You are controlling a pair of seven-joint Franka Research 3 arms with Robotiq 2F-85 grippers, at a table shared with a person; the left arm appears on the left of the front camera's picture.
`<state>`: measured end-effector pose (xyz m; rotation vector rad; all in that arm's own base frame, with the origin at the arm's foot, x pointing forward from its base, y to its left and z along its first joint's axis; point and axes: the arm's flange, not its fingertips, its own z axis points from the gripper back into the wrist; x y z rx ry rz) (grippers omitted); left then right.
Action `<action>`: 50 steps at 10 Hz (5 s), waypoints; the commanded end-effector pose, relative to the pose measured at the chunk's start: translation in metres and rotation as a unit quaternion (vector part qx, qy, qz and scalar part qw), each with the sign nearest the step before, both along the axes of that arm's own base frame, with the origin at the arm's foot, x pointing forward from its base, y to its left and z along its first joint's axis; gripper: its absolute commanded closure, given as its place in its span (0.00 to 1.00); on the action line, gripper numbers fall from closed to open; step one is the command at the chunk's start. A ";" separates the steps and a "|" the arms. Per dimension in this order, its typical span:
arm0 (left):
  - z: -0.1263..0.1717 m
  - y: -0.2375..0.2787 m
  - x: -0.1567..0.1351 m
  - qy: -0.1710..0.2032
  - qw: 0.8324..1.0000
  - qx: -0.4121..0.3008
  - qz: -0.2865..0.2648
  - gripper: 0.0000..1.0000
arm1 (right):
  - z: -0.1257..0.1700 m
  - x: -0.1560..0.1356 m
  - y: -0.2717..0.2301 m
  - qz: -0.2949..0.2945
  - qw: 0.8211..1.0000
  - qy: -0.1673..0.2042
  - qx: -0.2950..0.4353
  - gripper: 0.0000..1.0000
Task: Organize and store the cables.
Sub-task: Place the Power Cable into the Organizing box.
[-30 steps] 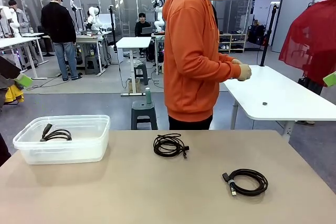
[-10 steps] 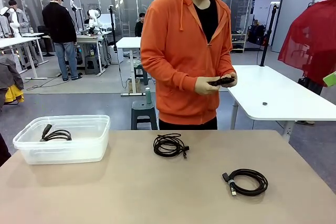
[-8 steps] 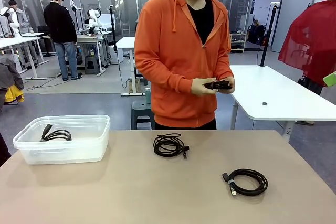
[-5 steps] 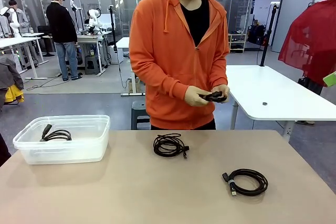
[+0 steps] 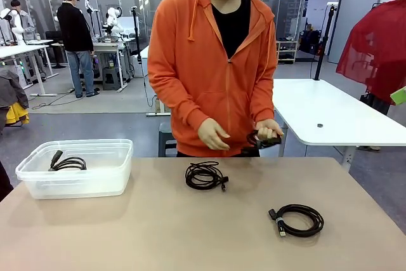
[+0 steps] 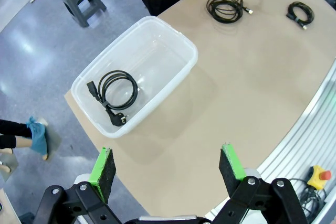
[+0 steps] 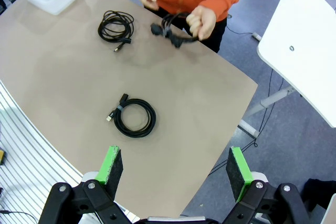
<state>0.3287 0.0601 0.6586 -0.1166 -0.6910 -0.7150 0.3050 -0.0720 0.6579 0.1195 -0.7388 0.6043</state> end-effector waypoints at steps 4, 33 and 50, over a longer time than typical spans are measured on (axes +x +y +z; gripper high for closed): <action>0.001 -0.002 -0.001 -0.002 1.000 -0.001 -0.003 0.00 | 0.001 0.001 -0.001 -0.001 1.000 0.001 0.001 0.00; 0.001 -0.002 -0.001 -0.002 1.000 -0.001 -0.003 0.00 | -0.101 0.099 0.094 0.243 0.948 0.068 -0.192 0.00; 0.001 -0.002 -0.001 -0.002 1.000 -0.001 -0.003 0.00 | -0.202 0.215 0.155 0.340 0.894 0.126 -0.262 0.00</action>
